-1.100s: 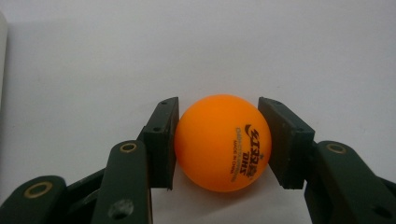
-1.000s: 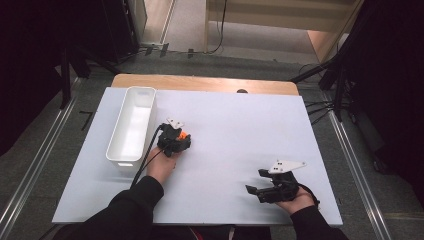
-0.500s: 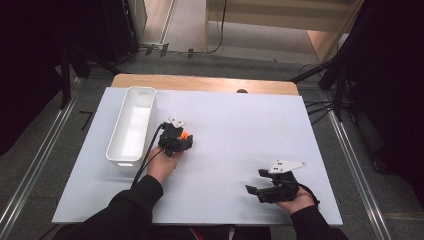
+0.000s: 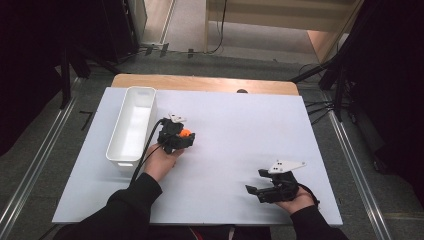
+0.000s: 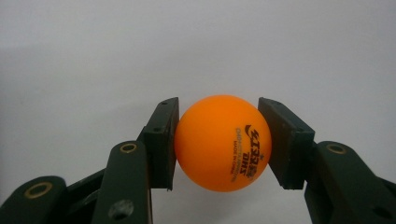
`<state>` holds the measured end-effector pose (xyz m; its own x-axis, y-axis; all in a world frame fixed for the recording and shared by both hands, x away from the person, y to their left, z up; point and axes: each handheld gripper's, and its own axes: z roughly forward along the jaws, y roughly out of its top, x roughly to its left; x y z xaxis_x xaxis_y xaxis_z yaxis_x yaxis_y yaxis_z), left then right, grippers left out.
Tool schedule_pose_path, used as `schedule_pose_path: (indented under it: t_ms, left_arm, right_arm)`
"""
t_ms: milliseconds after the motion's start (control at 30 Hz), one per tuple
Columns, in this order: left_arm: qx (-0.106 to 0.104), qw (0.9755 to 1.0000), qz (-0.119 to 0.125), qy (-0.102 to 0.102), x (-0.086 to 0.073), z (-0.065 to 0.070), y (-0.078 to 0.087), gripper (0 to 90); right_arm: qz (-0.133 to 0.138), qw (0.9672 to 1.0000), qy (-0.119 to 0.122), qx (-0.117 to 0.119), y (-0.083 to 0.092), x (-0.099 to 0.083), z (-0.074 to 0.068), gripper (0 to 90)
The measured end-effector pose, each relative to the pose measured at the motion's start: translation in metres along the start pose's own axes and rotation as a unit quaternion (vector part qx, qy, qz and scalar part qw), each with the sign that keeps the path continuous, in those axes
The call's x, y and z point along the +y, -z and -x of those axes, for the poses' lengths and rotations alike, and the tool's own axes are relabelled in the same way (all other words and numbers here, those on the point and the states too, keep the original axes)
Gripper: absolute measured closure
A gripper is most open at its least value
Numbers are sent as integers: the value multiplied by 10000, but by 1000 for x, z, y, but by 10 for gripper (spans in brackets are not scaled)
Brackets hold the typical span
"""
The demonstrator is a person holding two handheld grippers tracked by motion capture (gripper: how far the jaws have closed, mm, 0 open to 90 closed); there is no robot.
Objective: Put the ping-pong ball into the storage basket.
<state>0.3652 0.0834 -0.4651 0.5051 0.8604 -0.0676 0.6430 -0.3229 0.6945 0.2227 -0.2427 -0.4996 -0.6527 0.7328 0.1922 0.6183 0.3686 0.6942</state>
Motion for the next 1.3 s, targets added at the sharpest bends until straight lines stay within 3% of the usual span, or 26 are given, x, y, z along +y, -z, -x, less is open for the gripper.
schedule_pose_path:
  t_ms: [267, 667, 1200, 1300]
  left_arm:
    - [-183, 9998, 23, 71, 6, -1, 13, 509]
    - [-182, 9998, -10, -103, 15, -1, 30, 509]
    - [-369, 9990, -62, -243, 27, -6, 52, 509]
    - [-404, 9985, -71, -351, 28, -6, 55, 509]
  right_arm:
    - [1, 10000, -15, -7, 0, 0, 0, 204]
    - [-1, 10000, -9, -1, 0, 0, 0, 205]
    - [2, 10000, -2, -13, 0, 0, 0, 204]
    - [3, 10000, -7, -8, 0, 0, 0, 204]
